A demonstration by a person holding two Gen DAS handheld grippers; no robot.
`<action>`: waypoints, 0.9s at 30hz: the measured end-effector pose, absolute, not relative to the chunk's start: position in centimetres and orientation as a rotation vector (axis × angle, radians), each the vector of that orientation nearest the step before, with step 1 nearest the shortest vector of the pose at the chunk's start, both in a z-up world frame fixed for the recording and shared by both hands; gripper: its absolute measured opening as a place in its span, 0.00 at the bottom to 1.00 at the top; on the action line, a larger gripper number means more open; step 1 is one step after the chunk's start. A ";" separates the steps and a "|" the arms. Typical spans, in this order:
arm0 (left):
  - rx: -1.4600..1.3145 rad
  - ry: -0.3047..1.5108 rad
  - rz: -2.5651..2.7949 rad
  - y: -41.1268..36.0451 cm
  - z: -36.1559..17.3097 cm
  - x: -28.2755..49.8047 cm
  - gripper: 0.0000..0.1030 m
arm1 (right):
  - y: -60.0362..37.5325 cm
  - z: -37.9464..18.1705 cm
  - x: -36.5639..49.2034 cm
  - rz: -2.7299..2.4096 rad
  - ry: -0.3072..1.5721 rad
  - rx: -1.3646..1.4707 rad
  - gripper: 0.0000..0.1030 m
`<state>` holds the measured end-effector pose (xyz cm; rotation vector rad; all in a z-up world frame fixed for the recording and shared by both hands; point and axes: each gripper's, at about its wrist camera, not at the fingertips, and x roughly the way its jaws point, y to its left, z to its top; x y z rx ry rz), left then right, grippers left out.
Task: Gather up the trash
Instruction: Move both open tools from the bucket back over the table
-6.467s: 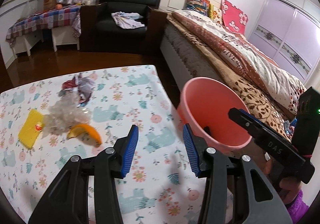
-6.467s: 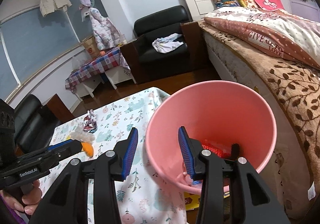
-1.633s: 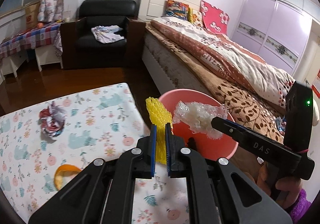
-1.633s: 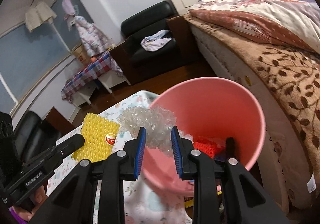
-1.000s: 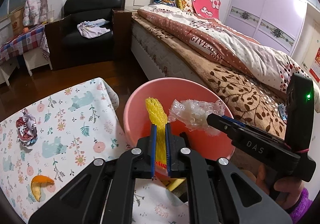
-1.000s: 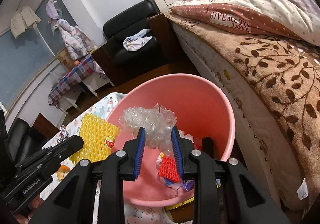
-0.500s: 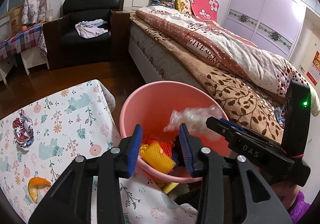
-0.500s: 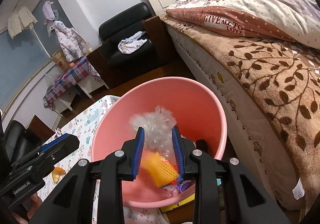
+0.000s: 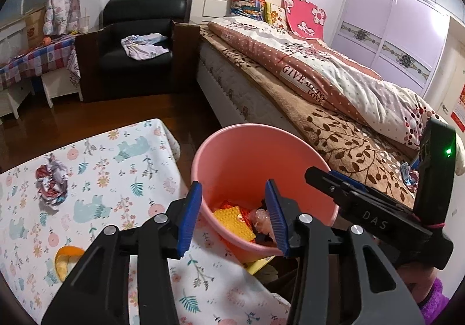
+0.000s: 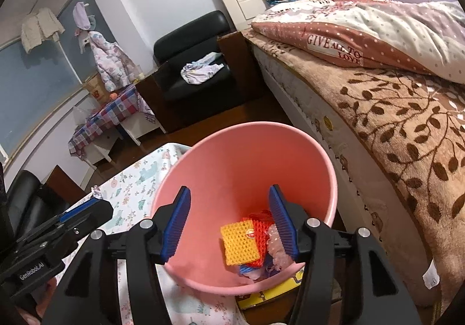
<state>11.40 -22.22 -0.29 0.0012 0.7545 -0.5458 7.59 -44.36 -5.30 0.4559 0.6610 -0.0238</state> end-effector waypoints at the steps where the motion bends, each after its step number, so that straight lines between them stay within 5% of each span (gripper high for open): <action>1: -0.001 0.755 -0.542 -21.8 -0.3 11.2 0.44 | -44.1 -5.1 7.4 -0.019 0.654 0.453 0.54; 14: -0.055 0.763 -0.462 -16.9 -0.1 9.8 0.44 | -39.9 -2.9 5.9 0.057 0.576 0.387 0.54; 21: -0.070 0.767 -0.368 -13.6 -0.4 8.9 0.44 | -36.9 -1.4 4.1 0.046 0.480 0.327 0.70; 27: -0.090 0.759 -0.255 -8.9 -0.7 7.4 0.44 | -33.8 -1.3 3.9 0.118 0.500 0.285 0.70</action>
